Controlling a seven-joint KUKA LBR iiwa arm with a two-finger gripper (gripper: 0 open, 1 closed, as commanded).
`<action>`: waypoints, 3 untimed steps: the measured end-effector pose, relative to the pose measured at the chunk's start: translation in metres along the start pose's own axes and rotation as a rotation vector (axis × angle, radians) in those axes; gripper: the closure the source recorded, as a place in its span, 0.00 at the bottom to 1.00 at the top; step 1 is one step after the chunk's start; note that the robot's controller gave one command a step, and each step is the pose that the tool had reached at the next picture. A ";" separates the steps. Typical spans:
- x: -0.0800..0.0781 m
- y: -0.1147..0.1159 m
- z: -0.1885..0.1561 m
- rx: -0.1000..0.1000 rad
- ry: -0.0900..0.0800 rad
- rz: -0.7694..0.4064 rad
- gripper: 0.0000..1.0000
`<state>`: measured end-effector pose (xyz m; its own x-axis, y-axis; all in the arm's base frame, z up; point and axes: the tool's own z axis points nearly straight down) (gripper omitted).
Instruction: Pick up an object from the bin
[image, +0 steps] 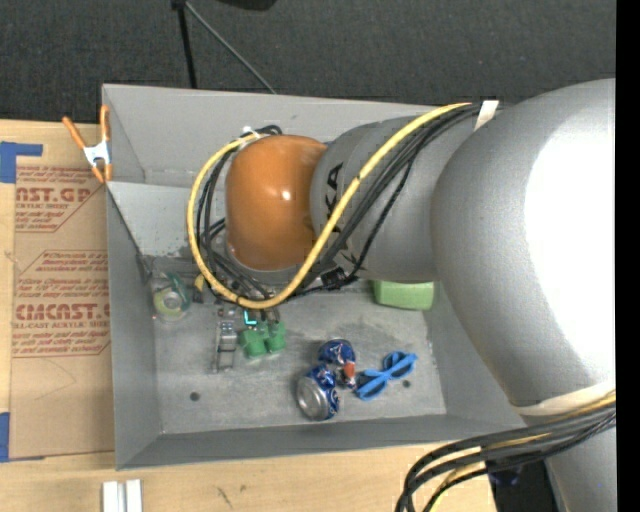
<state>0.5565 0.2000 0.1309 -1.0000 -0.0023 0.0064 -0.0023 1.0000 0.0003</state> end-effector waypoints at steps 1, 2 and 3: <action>0.003 -0.073 -0.011 0.003 -0.007 -0.164 0.00; -0.012 -0.102 0.063 0.001 -0.003 0.044 0.00; -0.013 -0.102 0.061 -0.001 -0.007 0.043 1.00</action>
Offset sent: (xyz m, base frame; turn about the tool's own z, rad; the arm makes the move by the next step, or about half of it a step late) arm -0.0035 -0.0713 0.0114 -0.1668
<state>0.5691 0.0984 0.0696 -0.9992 0.0410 -0.0001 0.0410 0.9992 0.0013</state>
